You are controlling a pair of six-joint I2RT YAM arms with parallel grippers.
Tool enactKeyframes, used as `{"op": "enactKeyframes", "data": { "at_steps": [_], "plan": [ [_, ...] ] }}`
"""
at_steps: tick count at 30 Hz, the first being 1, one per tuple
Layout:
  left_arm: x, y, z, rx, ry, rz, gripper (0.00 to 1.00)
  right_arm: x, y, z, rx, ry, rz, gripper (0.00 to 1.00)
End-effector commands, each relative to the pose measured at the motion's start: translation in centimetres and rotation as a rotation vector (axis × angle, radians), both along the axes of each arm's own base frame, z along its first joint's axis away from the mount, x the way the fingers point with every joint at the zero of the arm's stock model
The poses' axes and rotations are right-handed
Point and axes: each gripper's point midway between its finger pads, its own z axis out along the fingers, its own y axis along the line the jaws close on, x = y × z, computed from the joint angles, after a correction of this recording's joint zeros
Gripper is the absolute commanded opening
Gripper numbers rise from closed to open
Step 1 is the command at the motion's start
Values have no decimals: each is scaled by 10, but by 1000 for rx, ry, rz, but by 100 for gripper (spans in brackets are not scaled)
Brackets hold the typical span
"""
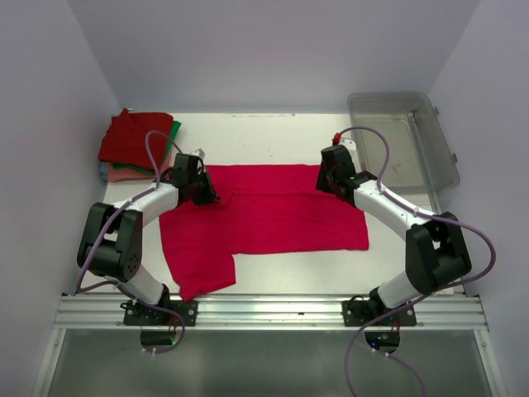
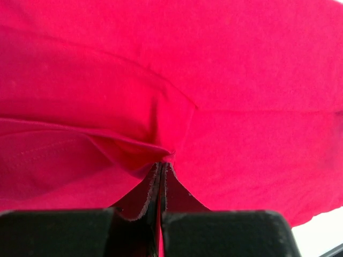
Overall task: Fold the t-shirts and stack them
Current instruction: Fold the tshirt
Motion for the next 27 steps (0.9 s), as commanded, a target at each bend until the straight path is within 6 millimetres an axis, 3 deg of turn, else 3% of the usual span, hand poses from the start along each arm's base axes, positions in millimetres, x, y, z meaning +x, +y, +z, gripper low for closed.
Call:
{"op": "enactKeyframes", "data": {
  "at_steps": [1, 8, 20, 27],
  "plan": [
    [-5, -8, 5, -29, -27, -1, 0, 8, -2, 12, -4, -52, -19, 42],
    [-16, -24, -5, -67, -5, -23, 0, 8, -4, 9, -13, -44, -18, 42],
    [-26, -45, 5, -127, -8, -39, 1, 12, -2, 7, -15, -39, -11, 42],
    [-30, -45, 18, -139, -26, -35, 12, 11, -2, 0, -26, -24, -8, 42]
  ]
}}
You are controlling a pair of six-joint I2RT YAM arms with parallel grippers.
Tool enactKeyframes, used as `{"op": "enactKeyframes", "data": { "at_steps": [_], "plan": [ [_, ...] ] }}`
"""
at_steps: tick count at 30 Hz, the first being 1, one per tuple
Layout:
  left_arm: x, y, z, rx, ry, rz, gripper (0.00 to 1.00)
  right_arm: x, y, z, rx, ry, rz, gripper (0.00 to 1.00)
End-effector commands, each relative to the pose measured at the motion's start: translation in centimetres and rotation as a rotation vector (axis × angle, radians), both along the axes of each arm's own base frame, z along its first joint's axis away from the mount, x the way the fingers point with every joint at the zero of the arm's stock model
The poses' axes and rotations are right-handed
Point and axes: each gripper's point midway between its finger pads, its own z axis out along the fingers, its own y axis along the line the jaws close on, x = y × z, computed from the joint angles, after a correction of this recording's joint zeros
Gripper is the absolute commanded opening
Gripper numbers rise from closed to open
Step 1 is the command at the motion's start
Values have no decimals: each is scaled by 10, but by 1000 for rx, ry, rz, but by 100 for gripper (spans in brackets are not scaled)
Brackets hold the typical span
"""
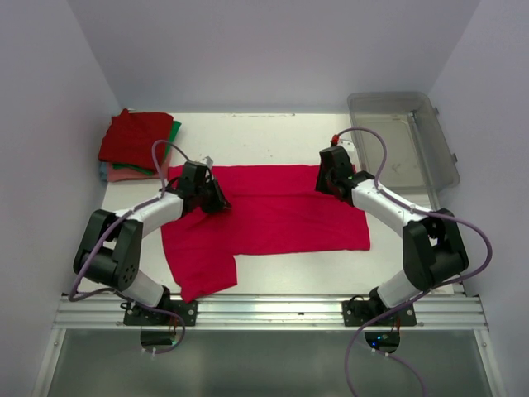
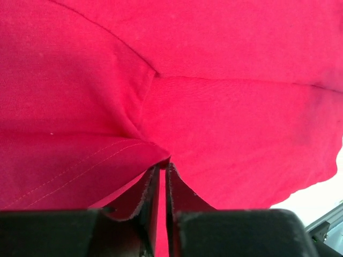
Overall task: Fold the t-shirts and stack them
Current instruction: Fold the tshirt
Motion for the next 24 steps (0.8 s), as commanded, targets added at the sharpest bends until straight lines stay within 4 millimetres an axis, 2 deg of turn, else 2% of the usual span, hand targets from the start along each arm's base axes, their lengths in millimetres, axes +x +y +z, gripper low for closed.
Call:
{"op": "enactKeyframes", "data": {
  "at_steps": [1, 4, 5, 7, 8, 11, 12, 16, 18, 22, 23, 24],
  "plan": [
    [-1, -7, 22, -46, -50, -4, 15, 12, -2, 9, -12, -46, -14, 42],
    [-6, -4, 29, -42, -54, 2, 38, 12, -2, 9, -12, -44, -14, 42],
    [-7, -3, 34, -45, -67, 5, 51, 12, -1, 10, -12, -46, -13, 42],
    [-10, -1, 41, -46, -85, 14, 64, 13, -1, 10, -13, -46, -11, 43],
    [-10, 3, 49, -43, -121, 27, 78, 13, -1, 11, -9, -47, -14, 43],
    [-6, 16, 60, 4, -190, 76, 94, 13, -1, 12, -9, -50, -15, 43],
    [-3, 20, 63, 22, -213, 78, 96, 13, -2, 14, -8, -54, -18, 43],
    [19, 39, 68, 133, -283, 141, 97, 13, 0, 15, -4, -57, -13, 42],
    [31, 42, 63, 169, -302, 152, 92, 12, 0, 15, -1, -56, -12, 42],
    [52, 46, 45, 223, -313, 166, 72, 11, 0, 17, 4, -59, -8, 41],
    [54, 44, 41, 224, -305, 156, 63, 9, -1, 16, 0, -57, -7, 40],
    [61, 40, 43, 205, -332, 153, 58, 9, -1, 17, -1, -60, -5, 40]
  ]
}}
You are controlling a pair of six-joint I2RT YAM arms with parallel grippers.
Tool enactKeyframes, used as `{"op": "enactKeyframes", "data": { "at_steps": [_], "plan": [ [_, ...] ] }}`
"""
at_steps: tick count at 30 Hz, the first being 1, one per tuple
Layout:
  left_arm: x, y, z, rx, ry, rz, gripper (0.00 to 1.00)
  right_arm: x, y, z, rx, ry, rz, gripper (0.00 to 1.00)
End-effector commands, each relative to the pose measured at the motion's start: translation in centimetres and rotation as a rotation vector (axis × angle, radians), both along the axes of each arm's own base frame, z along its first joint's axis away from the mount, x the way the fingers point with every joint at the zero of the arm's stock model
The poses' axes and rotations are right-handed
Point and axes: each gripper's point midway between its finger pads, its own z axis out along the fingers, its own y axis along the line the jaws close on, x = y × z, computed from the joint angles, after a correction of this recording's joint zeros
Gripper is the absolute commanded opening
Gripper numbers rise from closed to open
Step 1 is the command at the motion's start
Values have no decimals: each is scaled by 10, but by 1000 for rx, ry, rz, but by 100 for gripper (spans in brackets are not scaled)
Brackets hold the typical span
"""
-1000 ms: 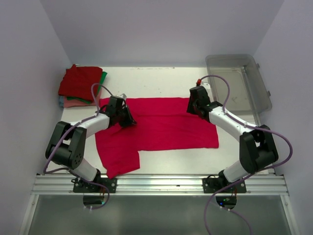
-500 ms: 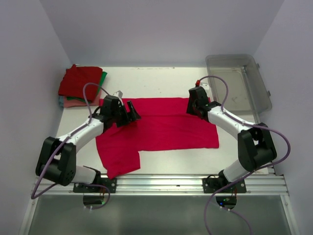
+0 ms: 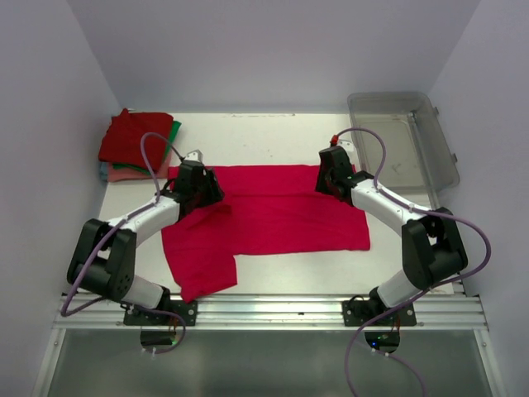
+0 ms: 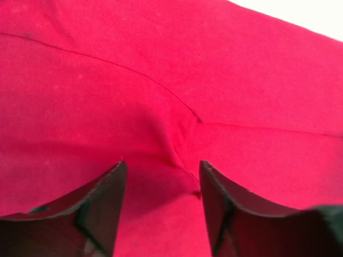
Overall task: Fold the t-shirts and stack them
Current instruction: Fold the tshirt
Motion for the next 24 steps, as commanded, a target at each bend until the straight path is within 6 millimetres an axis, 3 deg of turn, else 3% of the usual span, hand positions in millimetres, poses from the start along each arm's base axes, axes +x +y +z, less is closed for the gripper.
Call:
{"op": "enactKeyframes", "data": {
  "at_steps": [1, 4, 7, 14, 24],
  "plan": [
    [36, -6, 12, 17, -121, -8, 54, 9, -2, 22, 6, -73, -8, 40],
    [31, -9, 4, 10, -89, -25, 33, 7, -4, 22, -4, -71, -4, 40],
    [16, -1, -5, 39, -19, -19, 21, 7, -5, 24, -12, -79, -6, 40],
    [-34, 14, -35, 97, 153, -39, 20, 10, -3, 22, -8, -73, -6, 40],
    [-68, 10, -66, 64, 278, -86, 16, 11, -4, 20, -18, -63, -10, 39]
  ]
}}
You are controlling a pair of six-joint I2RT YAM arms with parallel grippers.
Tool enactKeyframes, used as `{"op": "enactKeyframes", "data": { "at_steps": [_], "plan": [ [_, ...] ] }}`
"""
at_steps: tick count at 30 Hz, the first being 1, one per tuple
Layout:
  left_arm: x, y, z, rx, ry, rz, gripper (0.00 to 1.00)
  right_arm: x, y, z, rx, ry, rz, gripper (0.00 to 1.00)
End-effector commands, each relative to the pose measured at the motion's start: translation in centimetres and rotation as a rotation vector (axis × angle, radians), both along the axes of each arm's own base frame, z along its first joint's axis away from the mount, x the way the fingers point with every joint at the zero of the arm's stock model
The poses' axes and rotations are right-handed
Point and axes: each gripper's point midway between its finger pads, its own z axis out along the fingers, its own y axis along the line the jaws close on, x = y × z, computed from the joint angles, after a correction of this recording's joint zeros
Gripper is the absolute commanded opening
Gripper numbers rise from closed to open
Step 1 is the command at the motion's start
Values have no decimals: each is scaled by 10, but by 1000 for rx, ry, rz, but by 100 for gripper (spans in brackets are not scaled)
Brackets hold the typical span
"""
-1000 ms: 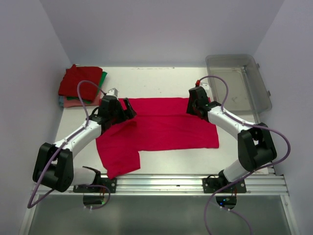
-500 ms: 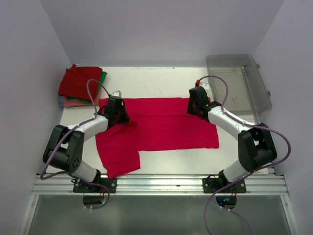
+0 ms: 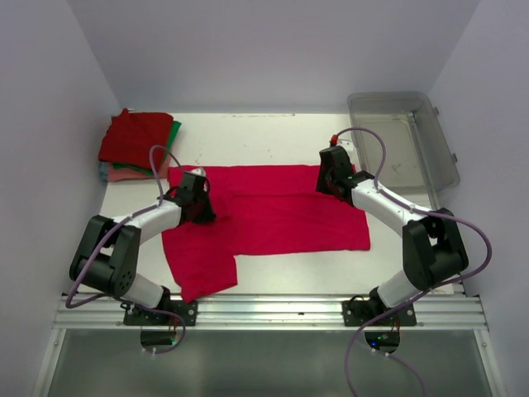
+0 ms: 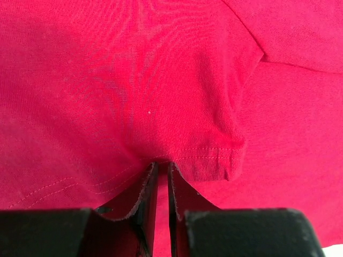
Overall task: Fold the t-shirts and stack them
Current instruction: Fold the tshirt
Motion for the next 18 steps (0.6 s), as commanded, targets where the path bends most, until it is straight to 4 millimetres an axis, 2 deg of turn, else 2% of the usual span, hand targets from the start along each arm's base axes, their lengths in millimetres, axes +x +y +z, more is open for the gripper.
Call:
{"op": "enactKeyframes", "data": {
  "at_steps": [1, 3, 5, 6, 8, 9, 11, 12, 14, 16, 18],
  "plan": [
    [-20, 2, -14, 10, 59, -35, 16, 10, -3, 17, -7, -58, -24, 39],
    [-20, 4, -13, 23, 62, -28, 16, 10, -3, 18, -6, -59, -22, 39],
    [-17, 1, -2, -4, 20, -19, 13, 9, -5, 16, -13, -54, -24, 39],
    [-13, 1, 18, -21, -50, -11, 13, 9, -5, 16, -15, -53, -25, 39],
    [-10, 6, 40, -20, -124, 20, 16, 9, -5, 16, -18, -55, -22, 39],
    [-4, 13, 65, -12, -209, 51, 24, 10, -5, 17, -16, -58, -24, 39],
    [-6, 23, 86, 16, -247, 89, 29, 10, -3, 17, -7, -57, -18, 39],
    [-5, 32, 98, 42, -277, 122, 37, 10, -3, 17, -7, -58, -20, 39],
    [-11, 42, 103, 85, -253, 149, 43, 11, -1, 18, 5, -61, -17, 39],
    [-15, 50, 95, 132, -212, 172, 47, 12, 0, 18, 11, -63, -15, 39],
    [-24, 59, 74, 187, -135, 187, 49, 11, 2, 19, 14, -61, -10, 39]
  ]
}}
